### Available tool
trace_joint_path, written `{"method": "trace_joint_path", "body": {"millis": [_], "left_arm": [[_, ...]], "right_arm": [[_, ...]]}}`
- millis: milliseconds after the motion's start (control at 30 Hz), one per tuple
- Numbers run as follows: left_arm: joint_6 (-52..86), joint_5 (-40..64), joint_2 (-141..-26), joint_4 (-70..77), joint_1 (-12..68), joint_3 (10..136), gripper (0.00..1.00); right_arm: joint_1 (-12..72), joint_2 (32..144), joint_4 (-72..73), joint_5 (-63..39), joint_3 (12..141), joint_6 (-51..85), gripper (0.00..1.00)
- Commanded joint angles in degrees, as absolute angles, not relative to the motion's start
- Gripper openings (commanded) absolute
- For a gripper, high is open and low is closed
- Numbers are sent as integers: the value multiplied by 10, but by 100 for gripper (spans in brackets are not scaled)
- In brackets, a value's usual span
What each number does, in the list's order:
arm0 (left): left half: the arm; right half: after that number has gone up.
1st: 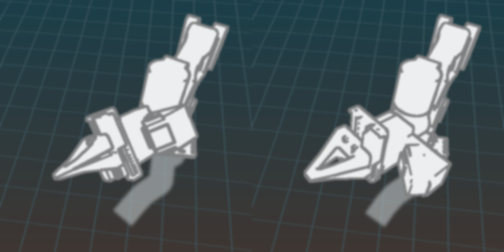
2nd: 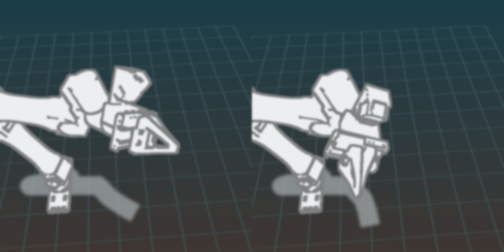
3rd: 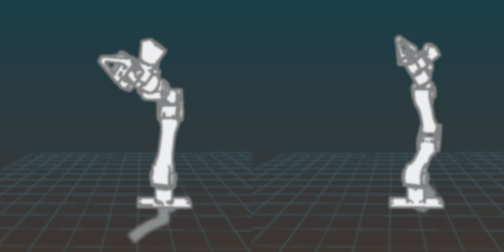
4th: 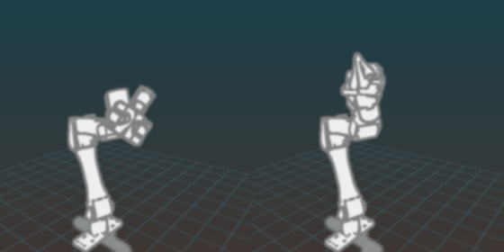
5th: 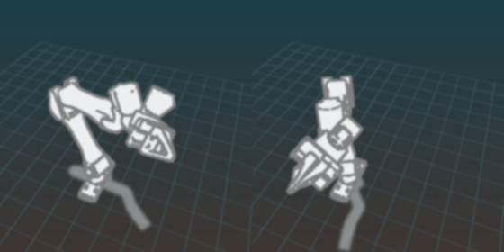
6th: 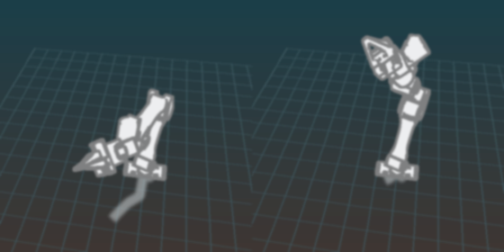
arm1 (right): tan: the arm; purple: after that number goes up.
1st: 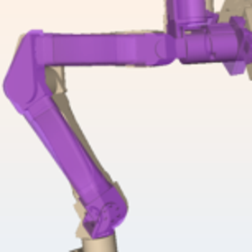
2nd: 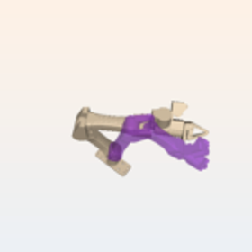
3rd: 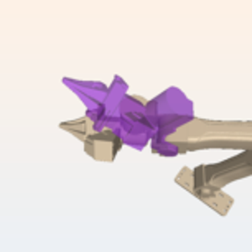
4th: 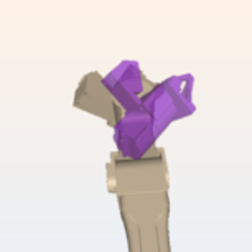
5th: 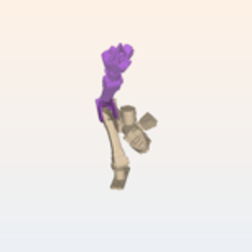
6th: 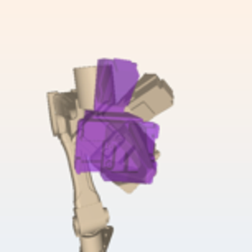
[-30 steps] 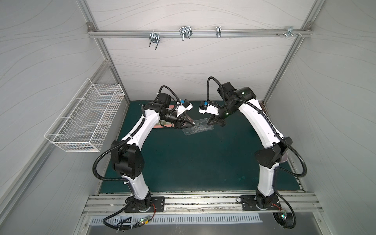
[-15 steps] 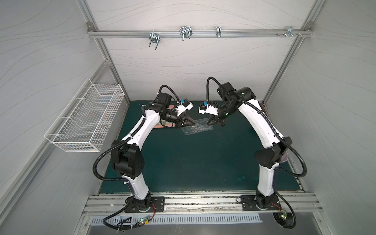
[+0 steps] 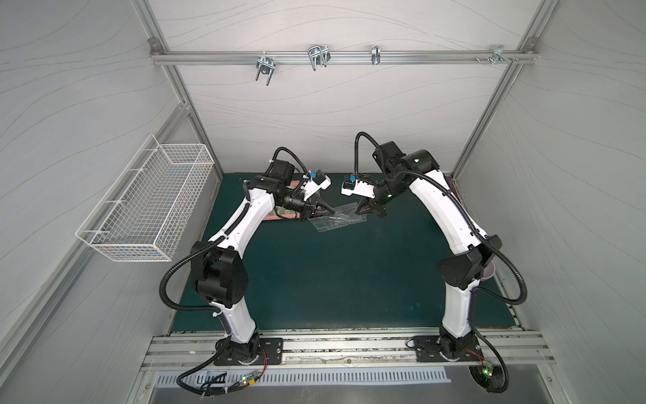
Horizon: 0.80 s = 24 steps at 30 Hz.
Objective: Open the ruler set and take out the ruler
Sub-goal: Pick up the ruler set bag from the center of the board.
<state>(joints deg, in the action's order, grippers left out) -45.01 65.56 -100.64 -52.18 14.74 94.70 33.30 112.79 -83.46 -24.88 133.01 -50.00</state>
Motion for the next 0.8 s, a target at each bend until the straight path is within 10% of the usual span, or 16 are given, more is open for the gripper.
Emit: {"method": "trace_joint_path", "body": {"millis": [0,767], "left_arm": [[-469,666,-997,-527,149,968,1],[-407,651,-948,-413,149,913,0]], "right_arm": [[334,1117,-830,-252,1322,-520,0],[331,1089,-788,-253,1272,-498,3]]}}
